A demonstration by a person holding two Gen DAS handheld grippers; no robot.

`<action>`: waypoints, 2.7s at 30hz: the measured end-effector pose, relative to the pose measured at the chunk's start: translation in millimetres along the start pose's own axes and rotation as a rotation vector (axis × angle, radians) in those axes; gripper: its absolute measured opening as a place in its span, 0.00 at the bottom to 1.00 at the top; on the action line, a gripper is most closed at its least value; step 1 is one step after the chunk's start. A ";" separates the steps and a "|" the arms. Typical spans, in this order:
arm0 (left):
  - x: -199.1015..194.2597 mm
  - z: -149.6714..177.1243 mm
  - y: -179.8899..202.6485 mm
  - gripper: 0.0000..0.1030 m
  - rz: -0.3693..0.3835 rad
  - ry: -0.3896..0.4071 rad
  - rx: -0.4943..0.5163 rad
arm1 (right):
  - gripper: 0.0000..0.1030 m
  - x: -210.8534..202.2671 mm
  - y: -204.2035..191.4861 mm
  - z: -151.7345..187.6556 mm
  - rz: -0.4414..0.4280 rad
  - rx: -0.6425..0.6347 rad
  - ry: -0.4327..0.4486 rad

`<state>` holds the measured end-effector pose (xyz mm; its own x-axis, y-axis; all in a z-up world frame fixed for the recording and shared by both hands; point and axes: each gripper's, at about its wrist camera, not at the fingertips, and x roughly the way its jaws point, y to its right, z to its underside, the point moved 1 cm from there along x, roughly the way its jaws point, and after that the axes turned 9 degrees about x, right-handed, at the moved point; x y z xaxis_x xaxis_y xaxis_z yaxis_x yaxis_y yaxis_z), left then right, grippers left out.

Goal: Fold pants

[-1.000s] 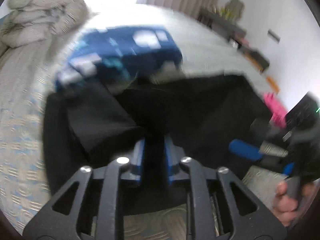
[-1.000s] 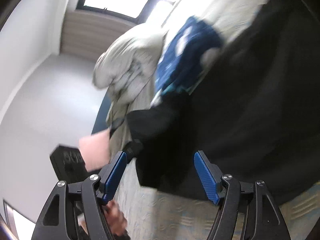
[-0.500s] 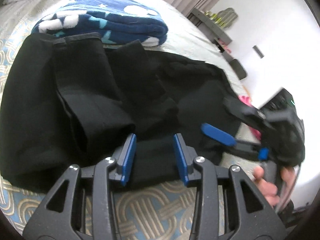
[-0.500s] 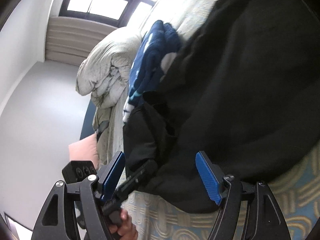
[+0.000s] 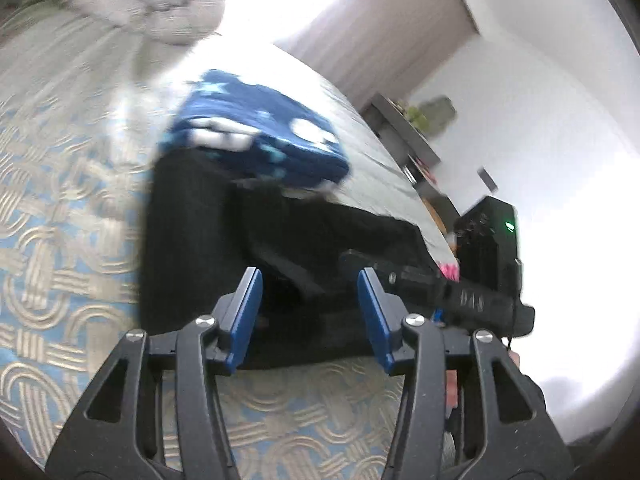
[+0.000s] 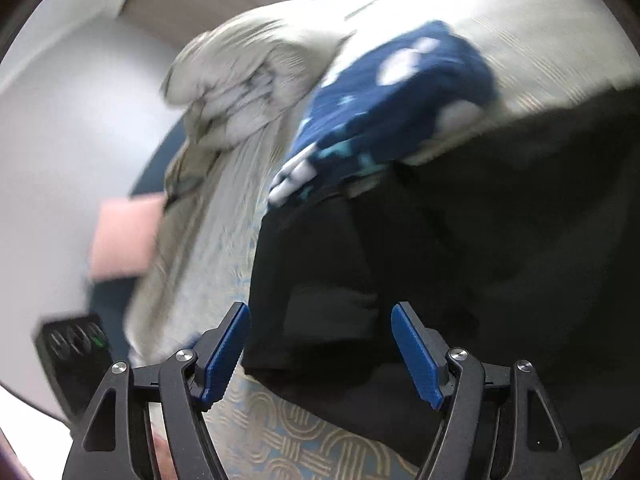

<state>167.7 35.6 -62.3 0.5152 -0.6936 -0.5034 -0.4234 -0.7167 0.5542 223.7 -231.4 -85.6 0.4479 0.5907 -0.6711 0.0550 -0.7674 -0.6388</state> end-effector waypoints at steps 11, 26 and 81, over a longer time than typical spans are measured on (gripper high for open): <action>15.1 29.6 -64.1 0.49 -0.057 -0.069 -0.107 | 0.20 97.7 -66.6 36.6 0.570 -0.495 0.041; 21.7 22.5 -67.0 0.49 -0.082 -0.107 -0.087 | 0.09 24.7 69.3 -29.9 0.325 0.187 0.100; 37.8 -1.3 -44.8 0.68 -0.134 -0.086 0.025 | 0.07 1.6 110.6 -34.4 0.051 0.256 -0.039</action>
<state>207.1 41.6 -105.3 0.5029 -0.5949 -0.6270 -0.3740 -0.8038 0.4626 261.2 -323.9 -144.5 0.4092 0.5657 -0.7159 -0.1969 -0.7113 -0.6747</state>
